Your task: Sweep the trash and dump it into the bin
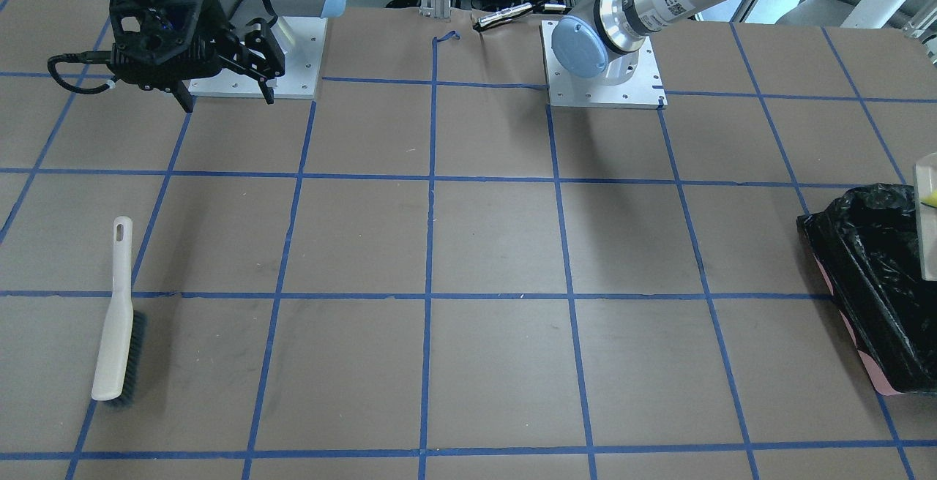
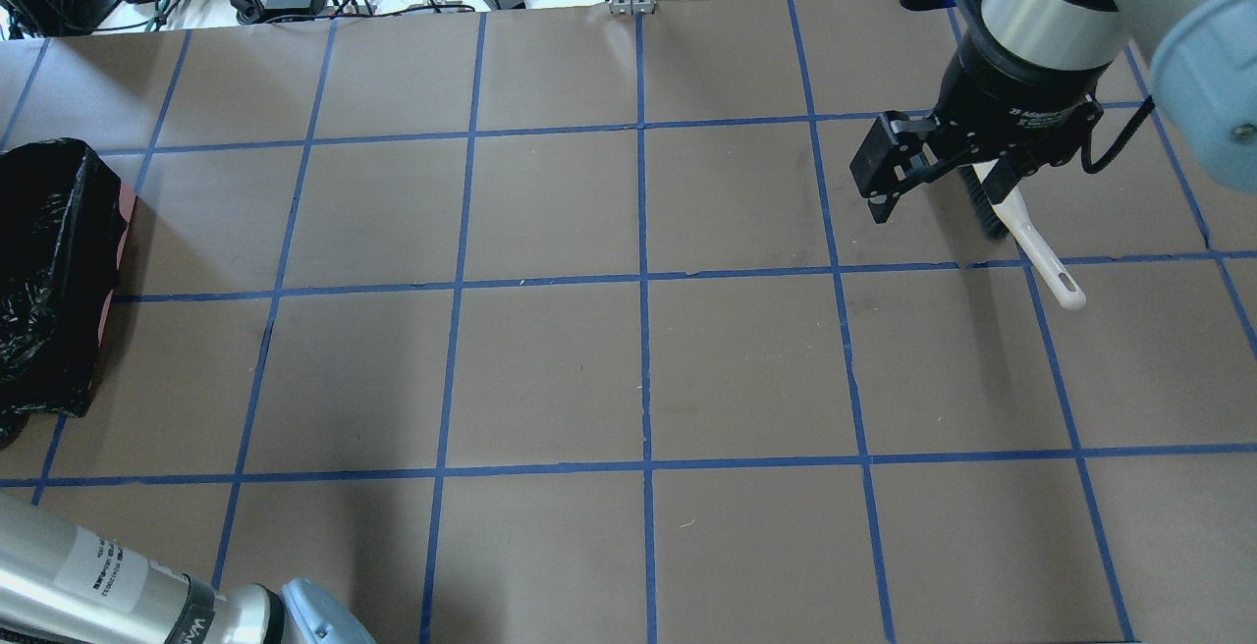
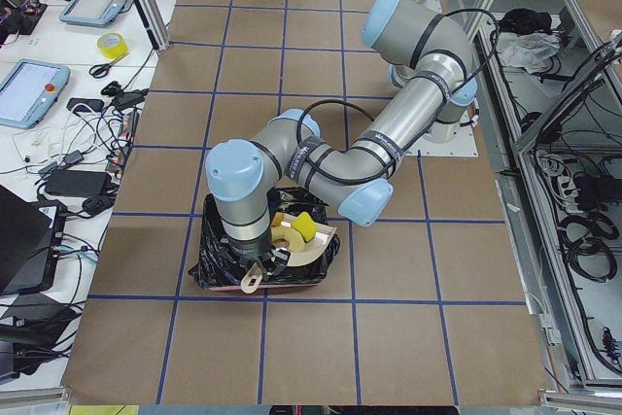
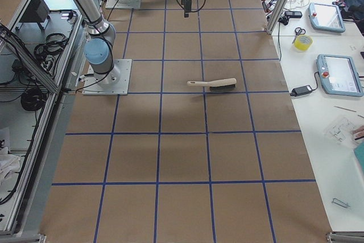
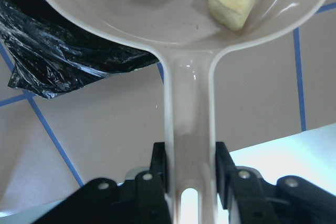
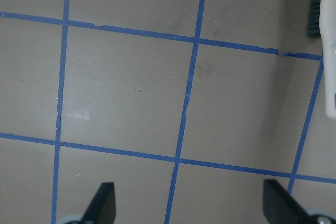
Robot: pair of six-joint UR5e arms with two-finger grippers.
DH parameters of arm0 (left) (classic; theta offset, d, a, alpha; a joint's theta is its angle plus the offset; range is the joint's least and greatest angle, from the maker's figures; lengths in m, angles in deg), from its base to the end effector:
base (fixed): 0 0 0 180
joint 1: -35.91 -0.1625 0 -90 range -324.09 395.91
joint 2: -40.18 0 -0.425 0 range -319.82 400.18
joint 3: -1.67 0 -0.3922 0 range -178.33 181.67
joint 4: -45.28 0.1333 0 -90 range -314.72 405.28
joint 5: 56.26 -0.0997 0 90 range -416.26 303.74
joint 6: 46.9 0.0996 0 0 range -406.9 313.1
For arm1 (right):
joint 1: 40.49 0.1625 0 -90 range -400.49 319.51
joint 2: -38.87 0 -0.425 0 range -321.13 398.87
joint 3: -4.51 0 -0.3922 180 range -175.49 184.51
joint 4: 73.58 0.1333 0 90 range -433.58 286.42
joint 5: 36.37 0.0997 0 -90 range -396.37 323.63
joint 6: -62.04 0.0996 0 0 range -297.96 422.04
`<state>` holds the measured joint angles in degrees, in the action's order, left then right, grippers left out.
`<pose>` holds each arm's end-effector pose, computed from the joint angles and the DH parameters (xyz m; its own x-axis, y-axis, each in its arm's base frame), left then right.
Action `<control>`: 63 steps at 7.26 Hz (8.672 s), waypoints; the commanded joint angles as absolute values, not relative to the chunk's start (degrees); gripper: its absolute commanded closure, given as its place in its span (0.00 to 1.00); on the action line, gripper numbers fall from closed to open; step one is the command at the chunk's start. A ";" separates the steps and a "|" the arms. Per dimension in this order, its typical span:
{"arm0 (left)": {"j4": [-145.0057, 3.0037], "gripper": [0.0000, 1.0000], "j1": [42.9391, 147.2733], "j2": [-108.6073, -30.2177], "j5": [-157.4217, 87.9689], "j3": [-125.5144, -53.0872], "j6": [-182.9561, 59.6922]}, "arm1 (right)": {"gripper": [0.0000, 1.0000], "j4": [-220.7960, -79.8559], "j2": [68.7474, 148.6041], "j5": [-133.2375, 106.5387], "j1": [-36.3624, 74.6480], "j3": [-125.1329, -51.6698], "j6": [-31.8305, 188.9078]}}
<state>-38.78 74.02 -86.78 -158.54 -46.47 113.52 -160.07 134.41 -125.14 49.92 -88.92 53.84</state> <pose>0.5308 -0.5588 0.4588 0.2795 0.9508 0.1338 0.9196 -0.3052 0.2472 0.1386 -0.4472 0.4980 -0.9885 -0.1491 -0.0247 -0.1497 0.9885 0.0211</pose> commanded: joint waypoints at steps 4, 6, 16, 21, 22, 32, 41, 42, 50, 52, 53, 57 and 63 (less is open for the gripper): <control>-24.54 1.00 77.31 -83.93 -168.13 -56.49 112.71 | 0.00 -160.32 134.41 -125.05 49.86 -88.92 53.51; -24.07 1.00 79.75 -82.17 -171.20 -57.83 112.27 | 0.00 -159.89 134.40 -125.14 49.86 -88.92 53.60; -45.23 1.00 80.64 -81.63 -149.54 -49.14 109.74 | 0.00 -160.68 134.32 -125.14 46.52 -88.92 54.13; -51.23 1.00 91.51 -83.13 -139.93 -51.93 91.22 | 0.00 -160.50 134.32 -125.05 46.52 -88.92 54.13; -50.88 1.00 94.50 -83.13 -140.11 -54.03 86.56 | 0.00 -160.50 134.32 -125.05 46.52 -88.92 54.13; -33.56 1.00 110.26 -89.80 -140.72 -64.07 58.50 | 0.00 -159.45 134.14 -125.40 45.91 -89.01 53.95; -33.47 1.00 110.53 -87.09 -140.55 -71.18 59.36 | 0.00 -159.80 134.23 -125.32 45.91 -89.01 53.34; -33.38 1.00 110.53 -87.00 -140.55 -71.37 59.36 | 0.00 -159.71 134.23 -125.32 45.91 -89.01 53.34; -34.07 0.33 112.28 -80.52 -139.41 -70.57 50.61 | 0.00 -159.54 134.23 -125.32 45.91 -89.01 53.34; -42.39 0.38 113.51 -73.93 -139.84 -70.31 42.79 | 0.00 -159.45 133.97 -125.32 45.99 -89.01 53.60; -45.31 0.38 114.13 -71.03 -139.58 -70.57 38.14 | 0.00 -159.45 133.79 -125.32 46.00 -89.01 53.69; -49.71 0.33 121.16 -61.70 -140.28 -74.52 11.61 | 0.00 -160.33 133.27 -124.44 46.00 -89.01 53.42; -51.23 0.32 121.34 -50.09 -148.19 -84.63 -19.96 | 0.00 -160.33 132.91 -124.09 45.91 -89.01 53.86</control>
